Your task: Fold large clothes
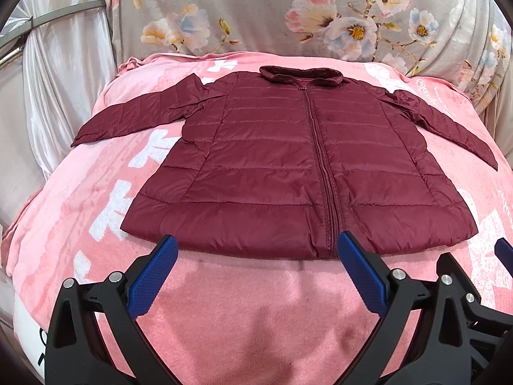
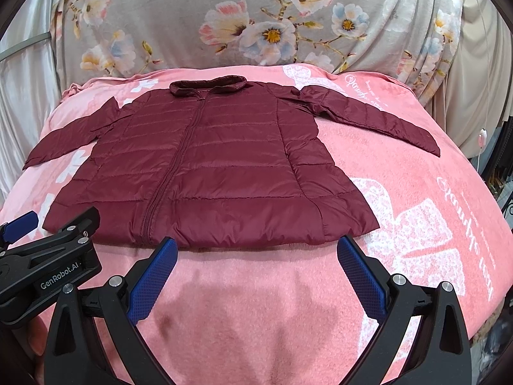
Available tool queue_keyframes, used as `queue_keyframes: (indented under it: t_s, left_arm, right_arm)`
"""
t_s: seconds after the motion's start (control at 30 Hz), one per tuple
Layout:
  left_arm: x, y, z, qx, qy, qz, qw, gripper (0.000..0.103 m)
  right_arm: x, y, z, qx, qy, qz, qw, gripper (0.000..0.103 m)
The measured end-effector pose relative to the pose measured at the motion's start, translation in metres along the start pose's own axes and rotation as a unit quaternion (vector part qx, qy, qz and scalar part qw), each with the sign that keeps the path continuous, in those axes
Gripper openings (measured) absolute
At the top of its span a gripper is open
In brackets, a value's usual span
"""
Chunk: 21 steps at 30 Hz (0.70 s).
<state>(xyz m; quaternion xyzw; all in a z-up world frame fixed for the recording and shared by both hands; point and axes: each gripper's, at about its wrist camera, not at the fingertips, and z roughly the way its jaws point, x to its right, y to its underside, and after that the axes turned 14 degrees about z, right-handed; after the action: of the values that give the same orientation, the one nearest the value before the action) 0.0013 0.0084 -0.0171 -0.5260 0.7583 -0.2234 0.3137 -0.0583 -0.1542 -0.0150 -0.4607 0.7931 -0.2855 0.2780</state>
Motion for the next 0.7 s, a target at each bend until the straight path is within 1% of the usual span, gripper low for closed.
queue_keyframes:
  t_s: [0.7]
  left_arm:
    - [-0.0016,0.0001,0.0010,-0.002,0.001,0.000,1.0000,0.097]
  right_arm:
    - [-0.0018,0.0010,0.0012,-0.002,0.001,-0.001,1.000,0.098]
